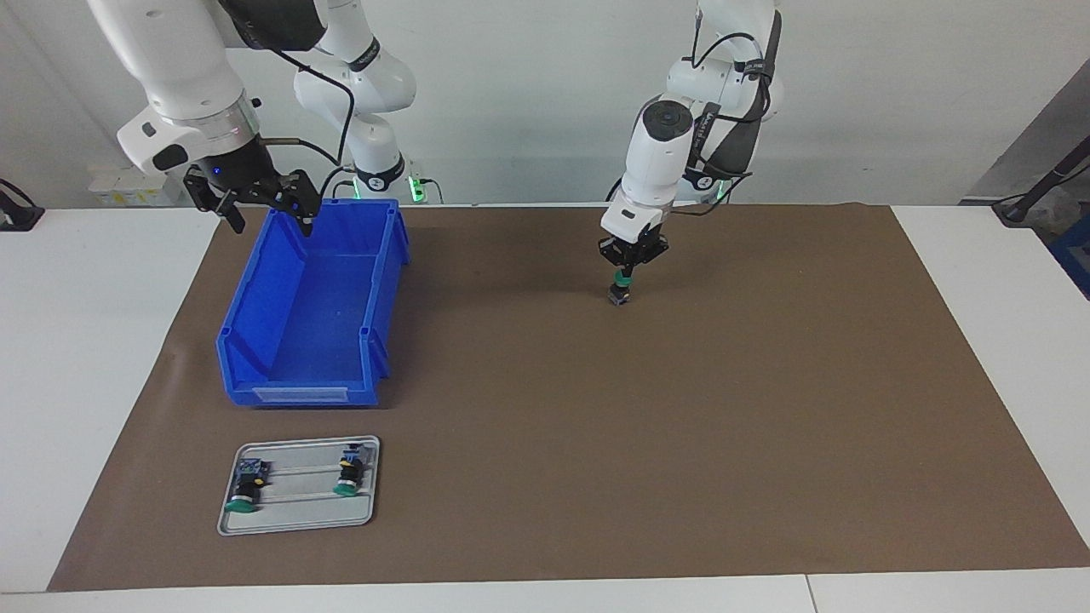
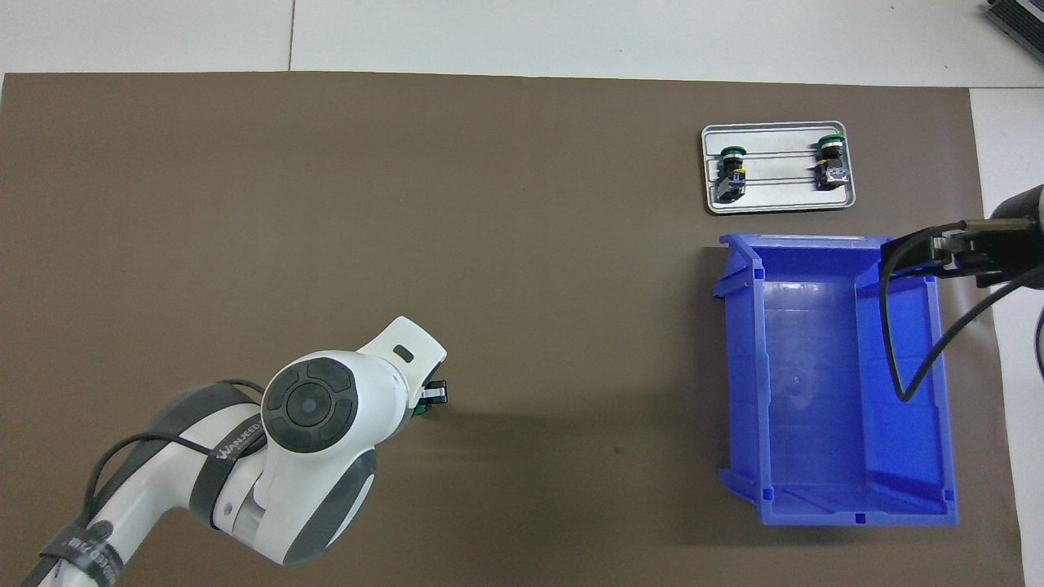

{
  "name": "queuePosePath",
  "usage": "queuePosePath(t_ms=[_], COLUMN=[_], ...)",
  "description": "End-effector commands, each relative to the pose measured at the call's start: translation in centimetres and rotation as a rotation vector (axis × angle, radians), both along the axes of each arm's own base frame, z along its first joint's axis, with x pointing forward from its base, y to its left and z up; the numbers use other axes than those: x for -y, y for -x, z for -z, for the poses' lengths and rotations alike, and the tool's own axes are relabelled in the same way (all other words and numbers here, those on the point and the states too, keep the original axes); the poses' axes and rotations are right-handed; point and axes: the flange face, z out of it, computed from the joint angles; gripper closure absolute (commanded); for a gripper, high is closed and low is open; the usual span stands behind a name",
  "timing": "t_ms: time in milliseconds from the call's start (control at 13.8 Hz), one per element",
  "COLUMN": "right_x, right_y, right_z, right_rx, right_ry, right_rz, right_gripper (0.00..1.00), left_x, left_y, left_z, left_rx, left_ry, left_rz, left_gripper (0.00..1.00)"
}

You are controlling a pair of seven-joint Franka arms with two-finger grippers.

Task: Place and press button with both arms
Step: 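Retract the left gripper while the right gripper starts moving out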

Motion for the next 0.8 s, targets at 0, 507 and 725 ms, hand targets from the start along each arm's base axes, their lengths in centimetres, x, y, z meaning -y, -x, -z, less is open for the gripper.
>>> queuePosePath(t_ms=[0,507,725], right_x=[0.1,0.1,0.1], right_y=[0.4,0.4,0.4], right_z=[-0.1,-0.1,-0.2], right_rx=[-0.009,-0.009,-0.007], right_ry=[-0.013,-0.013,-0.013], right_rz=[-0.019,-0.019,-0.019], right_gripper=[0.00,0.00,0.00], left_x=[0.0,-0.6,-0.6], left_y=[1.2,2.7,2.3], left_z=[0.7,4.1,4.2], left_rx=[0.028,0.040,0.041], left_ry=[-0.006,0.002,0.004], left_rz=[0.002,0.010,0.011], left_gripper=[1.00,1.00,1.00])
